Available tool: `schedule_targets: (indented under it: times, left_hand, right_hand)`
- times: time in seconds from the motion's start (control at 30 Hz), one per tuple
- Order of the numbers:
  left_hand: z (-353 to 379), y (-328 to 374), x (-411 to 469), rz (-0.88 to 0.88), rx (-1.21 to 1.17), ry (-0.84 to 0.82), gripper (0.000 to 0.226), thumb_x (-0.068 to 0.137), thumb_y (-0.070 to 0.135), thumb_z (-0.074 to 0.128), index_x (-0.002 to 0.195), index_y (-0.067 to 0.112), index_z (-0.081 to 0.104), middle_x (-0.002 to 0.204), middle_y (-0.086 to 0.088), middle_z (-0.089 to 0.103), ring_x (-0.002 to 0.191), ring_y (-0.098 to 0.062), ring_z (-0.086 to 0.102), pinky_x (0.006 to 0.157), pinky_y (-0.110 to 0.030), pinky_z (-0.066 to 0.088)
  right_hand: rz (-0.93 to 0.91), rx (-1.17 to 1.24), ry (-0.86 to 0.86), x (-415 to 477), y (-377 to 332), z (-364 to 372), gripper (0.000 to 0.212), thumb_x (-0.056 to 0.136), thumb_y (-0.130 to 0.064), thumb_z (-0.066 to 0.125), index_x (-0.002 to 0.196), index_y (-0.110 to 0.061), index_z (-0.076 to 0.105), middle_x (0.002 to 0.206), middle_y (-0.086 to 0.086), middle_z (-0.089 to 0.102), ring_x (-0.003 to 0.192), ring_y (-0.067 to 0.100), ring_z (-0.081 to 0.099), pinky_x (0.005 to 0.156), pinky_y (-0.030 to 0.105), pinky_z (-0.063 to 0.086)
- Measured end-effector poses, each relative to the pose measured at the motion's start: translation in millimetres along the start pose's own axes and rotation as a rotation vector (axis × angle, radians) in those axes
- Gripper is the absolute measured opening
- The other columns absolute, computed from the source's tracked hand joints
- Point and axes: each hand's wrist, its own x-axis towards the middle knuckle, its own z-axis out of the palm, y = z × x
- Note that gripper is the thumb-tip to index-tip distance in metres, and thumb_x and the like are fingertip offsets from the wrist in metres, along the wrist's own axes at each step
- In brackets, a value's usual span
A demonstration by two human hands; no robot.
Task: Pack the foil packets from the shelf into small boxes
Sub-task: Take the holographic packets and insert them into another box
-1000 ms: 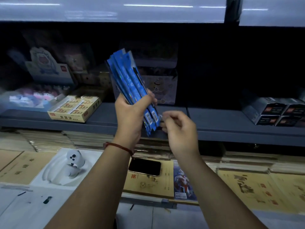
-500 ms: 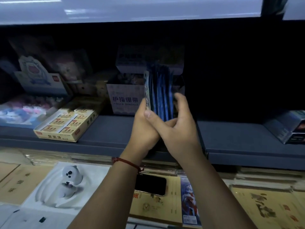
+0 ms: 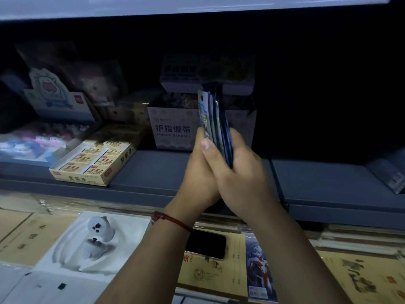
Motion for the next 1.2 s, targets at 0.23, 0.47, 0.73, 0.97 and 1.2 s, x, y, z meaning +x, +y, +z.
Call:
schedule_targets:
  times: [0.23, 0.47, 0.73, 0.97, 1.2]
  left_hand:
    - [-5.1, -10.1, -4.1, 0.074, 0.363, -0.039, 0.042, 0.089, 0.049, 0.057, 0.115, 0.016, 0.057, 0.096, 0.004, 0.068, 0.091, -0.009, 0.068, 0.081, -0.041, 0.059]
    - [4.5, -3.4, -12.1, 0.041, 0.573, -0.050, 0.013, 0.095, 0.046, 0.048, 0.100, 0.035, 0.044, 0.099, 0.012, 0.052, 0.084, 0.003, 0.057, 0.071, -0.022, 0.050]
    - [6.9, -1.6, -16.5, 0.203, 0.660, -0.027, 0.020, 0.093, 0.035, 0.050, 0.108, 0.022, 0.048, 0.103, 0.008, 0.041, 0.088, 0.002, 0.047, 0.073, -0.016, 0.041]
    - [11.3, 5.5, -16.8, 0.059, 0.561, -0.056, 0.047, 0.076, 0.058, 0.047, 0.114, 0.031, 0.039, 0.114, 0.008, 0.041, 0.096, 0.014, 0.043, 0.083, -0.006, 0.038]
    - [25.5, 21.5, -19.1, -0.082, 0.497, 0.008, 0.095, 0.065, 0.074, 0.035, 0.150, 0.030, 0.035, 0.121, 0.000, 0.061, 0.110, -0.009, 0.056, 0.094, -0.033, 0.047]
  right_hand:
    - [0.046, -0.038, 0.062, -1.4, -0.2, -5.0, 0.051, 0.084, -0.074, 0.054, 0.122, -0.041, 0.052, 0.107, -0.013, 0.067, 0.109, 0.012, 0.063, 0.093, 0.039, 0.055]
    - [0.121, -0.083, 0.179, 0.3, -0.6, -2.7, 0.034, 0.097, -0.050, 0.060, 0.115, -0.023, 0.055, 0.095, -0.008, 0.064, 0.076, -0.001, 0.059, 0.059, 0.004, 0.046]
    - [0.107, -0.062, 0.312, 2.7, 1.7, -3.8, 0.021, 0.101, -0.038, 0.055, 0.106, -0.019, 0.061, 0.085, -0.002, 0.069, 0.076, 0.014, 0.066, 0.065, 0.029, 0.049]
    - [0.108, -0.069, 0.326, 3.0, 0.5, -4.1, 0.020, 0.097, -0.036, 0.059, 0.103, -0.018, 0.065, 0.078, -0.003, 0.069, 0.071, 0.014, 0.067, 0.065, 0.036, 0.056]
    - [0.097, -0.024, 0.328, 4.2, 7.4, -8.8, 0.022, 0.098, -0.033, 0.060, 0.112, -0.019, 0.070, 0.082, -0.010, 0.071, 0.077, -0.005, 0.064, 0.057, 0.008, 0.044]
